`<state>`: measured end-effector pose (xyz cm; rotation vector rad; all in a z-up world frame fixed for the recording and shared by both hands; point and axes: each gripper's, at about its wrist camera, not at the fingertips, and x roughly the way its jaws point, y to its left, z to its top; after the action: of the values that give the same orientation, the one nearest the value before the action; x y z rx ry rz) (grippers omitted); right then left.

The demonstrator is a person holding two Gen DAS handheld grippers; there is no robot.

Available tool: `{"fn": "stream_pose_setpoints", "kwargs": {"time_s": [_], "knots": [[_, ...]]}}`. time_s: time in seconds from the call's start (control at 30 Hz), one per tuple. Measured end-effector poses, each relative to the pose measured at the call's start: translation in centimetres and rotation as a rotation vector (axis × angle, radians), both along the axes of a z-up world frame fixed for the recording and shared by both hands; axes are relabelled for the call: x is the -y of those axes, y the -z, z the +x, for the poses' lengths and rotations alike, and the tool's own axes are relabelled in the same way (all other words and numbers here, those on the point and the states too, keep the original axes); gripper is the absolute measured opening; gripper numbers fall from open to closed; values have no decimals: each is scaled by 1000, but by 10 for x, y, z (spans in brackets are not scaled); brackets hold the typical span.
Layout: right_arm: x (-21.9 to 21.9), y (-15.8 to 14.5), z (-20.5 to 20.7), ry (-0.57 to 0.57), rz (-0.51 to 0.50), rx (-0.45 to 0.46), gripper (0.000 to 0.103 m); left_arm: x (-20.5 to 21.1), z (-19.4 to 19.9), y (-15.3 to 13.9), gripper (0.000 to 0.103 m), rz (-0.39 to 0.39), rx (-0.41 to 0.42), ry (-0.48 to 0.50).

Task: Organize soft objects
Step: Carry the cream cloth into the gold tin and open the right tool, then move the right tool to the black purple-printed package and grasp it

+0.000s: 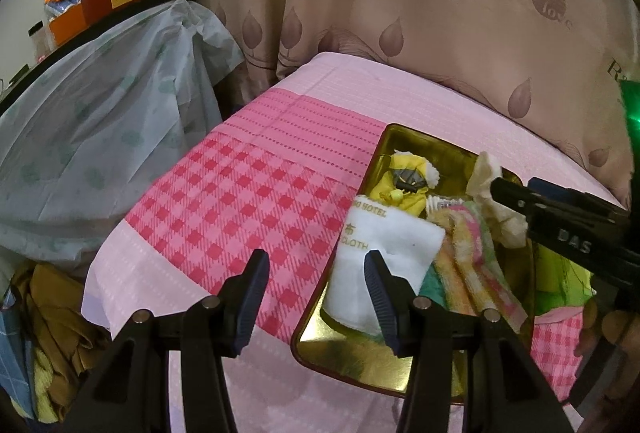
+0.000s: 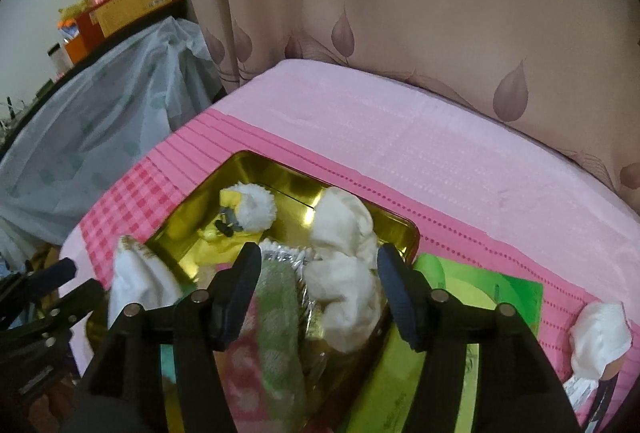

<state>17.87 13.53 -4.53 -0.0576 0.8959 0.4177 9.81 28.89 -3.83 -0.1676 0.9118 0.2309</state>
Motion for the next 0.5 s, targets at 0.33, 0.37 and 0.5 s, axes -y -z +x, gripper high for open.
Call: {"fn": "stream_pose_setpoints", "kwargs": {"time_s": [0.33, 0.37, 0.5], "knots": [[61, -14, -54, 43, 11, 64, 61, 3, 0, 0, 50, 22, -1, 11], [74, -13, -59, 64, 1, 70, 61, 4, 0, 0, 50, 22, 0, 11], [127, -11, -73, 152, -20, 83, 61, 6, -1, 0, 50, 31, 2, 17]]}}
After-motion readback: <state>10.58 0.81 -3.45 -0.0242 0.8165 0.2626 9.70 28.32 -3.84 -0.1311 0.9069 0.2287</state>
